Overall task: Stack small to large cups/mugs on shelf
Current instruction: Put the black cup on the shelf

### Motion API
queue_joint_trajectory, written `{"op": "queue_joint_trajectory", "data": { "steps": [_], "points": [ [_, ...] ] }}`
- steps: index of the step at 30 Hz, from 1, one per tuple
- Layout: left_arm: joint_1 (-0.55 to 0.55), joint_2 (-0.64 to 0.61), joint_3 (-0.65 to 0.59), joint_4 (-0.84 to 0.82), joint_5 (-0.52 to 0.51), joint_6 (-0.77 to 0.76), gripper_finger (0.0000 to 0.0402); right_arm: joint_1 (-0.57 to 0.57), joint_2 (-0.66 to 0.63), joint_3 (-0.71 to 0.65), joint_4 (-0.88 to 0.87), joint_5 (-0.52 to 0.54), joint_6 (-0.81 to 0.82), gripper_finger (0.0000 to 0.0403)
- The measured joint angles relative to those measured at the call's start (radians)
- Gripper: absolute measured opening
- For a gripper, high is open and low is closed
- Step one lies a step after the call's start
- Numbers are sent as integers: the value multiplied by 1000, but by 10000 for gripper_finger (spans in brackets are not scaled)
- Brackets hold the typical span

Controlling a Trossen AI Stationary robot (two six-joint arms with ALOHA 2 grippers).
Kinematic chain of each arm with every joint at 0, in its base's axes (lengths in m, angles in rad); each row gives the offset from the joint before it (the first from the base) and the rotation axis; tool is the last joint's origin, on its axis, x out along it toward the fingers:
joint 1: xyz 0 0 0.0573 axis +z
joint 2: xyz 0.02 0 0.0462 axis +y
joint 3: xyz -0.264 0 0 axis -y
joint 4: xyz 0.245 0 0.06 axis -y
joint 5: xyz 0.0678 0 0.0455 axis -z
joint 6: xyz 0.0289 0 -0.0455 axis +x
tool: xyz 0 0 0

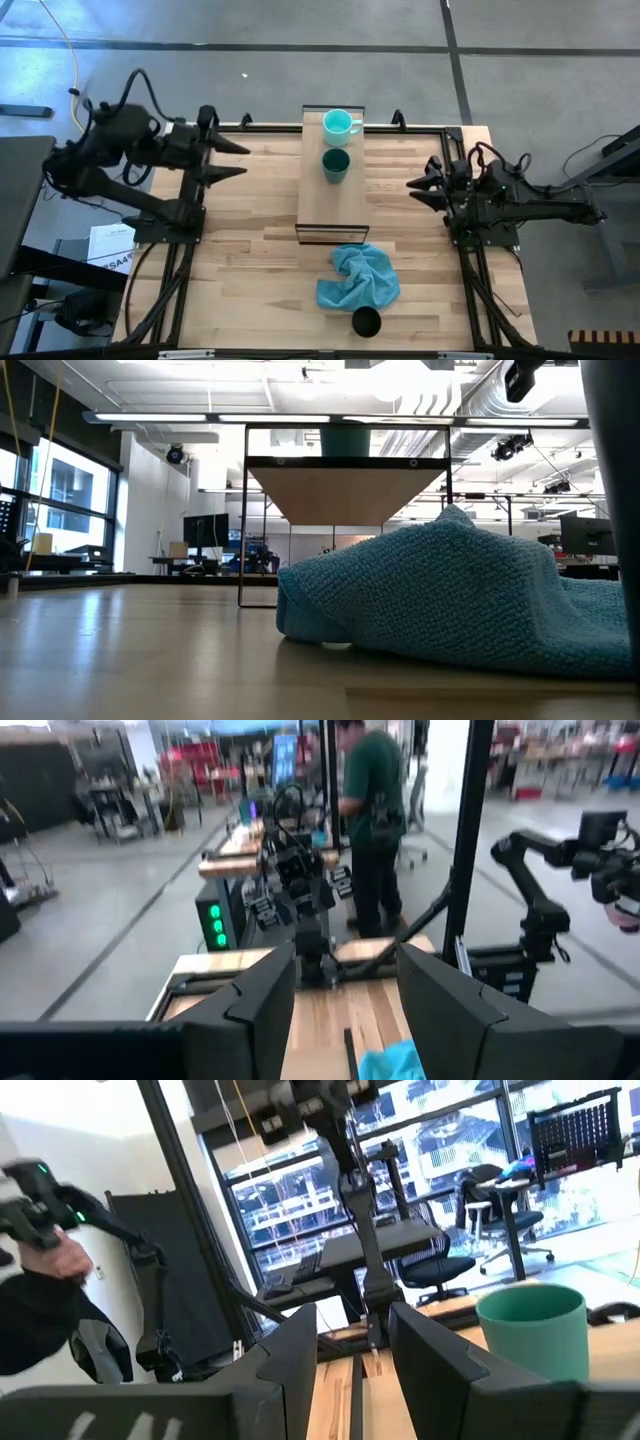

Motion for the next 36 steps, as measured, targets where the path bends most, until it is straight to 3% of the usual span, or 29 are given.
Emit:
{"op": "queue_joint_trajectory", "data": {
  "steps": [12, 17, 22, 29, 36],
  "points": [
    [0, -336, -547, 356, 5, -69, 163, 0, 3, 0, 94, -4, -84, 119],
    [0, -407, -705, 462, 34, -87, 163, 0, 42, 0, 94, -117, -64, 119],
    [0, -434, -809, 521, 50, -146, 163, 15, 111, 0, 94, -226, -14, 119],
    [0, -442, -888, 524, 50, -227, 163, 122, 192, 0, 93, -273, 7, 119],
    [0, -495, -935, 525, 49, -256, 163, 268, 195, 0, 136, -263, 49, 119]
  ]
}}
